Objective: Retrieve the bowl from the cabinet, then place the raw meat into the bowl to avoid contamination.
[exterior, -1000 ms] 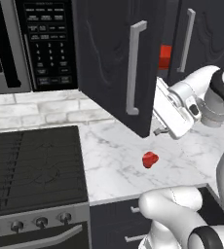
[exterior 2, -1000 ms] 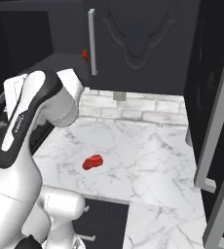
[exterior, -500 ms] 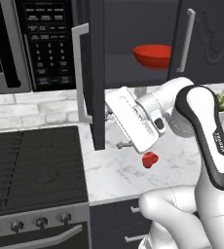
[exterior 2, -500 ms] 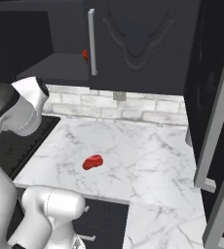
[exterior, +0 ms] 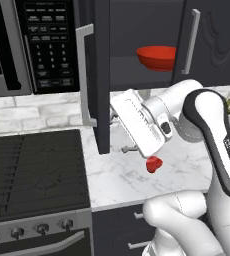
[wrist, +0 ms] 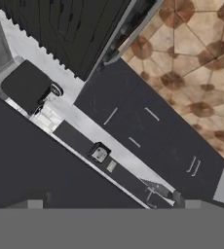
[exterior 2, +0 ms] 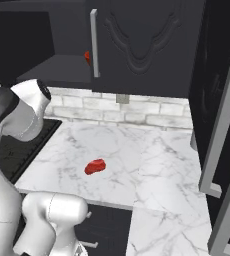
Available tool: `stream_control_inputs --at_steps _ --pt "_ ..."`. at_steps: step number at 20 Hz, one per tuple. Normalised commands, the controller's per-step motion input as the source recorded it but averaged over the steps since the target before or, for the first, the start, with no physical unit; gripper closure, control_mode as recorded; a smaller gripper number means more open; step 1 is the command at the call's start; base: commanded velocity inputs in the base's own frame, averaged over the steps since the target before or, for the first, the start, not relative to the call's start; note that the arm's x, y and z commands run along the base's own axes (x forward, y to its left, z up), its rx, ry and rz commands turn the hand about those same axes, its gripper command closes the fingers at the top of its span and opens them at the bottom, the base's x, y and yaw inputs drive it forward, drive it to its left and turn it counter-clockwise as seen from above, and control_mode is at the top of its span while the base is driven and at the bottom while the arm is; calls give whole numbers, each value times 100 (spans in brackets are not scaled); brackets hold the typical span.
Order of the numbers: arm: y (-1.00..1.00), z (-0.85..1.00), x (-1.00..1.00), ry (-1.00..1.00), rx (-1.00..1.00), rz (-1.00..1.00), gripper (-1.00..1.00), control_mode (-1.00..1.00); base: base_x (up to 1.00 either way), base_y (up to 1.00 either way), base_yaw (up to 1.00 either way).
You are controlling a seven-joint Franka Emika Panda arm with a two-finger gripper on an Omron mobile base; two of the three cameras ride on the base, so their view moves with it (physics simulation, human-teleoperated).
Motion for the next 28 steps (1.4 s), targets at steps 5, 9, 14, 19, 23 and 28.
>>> stream_control_inputs --at_steps 5,9,14,19,23,28 --pt "-51 11 0 -16 -12 1 -100 -100 0 0 0" --pt "-63 11 0 -25 -20 5 -100 -100 0 0 0" --pt "-36 -1 -6 -16 -36 9 -100 -100 0 0 0" --pt "-32 -11 -11 -23 -40 16 -100 -100 0 0 0" --pt "-44 0 -6 -36 -38 21 -100 -100 0 0 0" --pt "-52 4 -12 -41 -32 20 -100 -100 0 0 0"
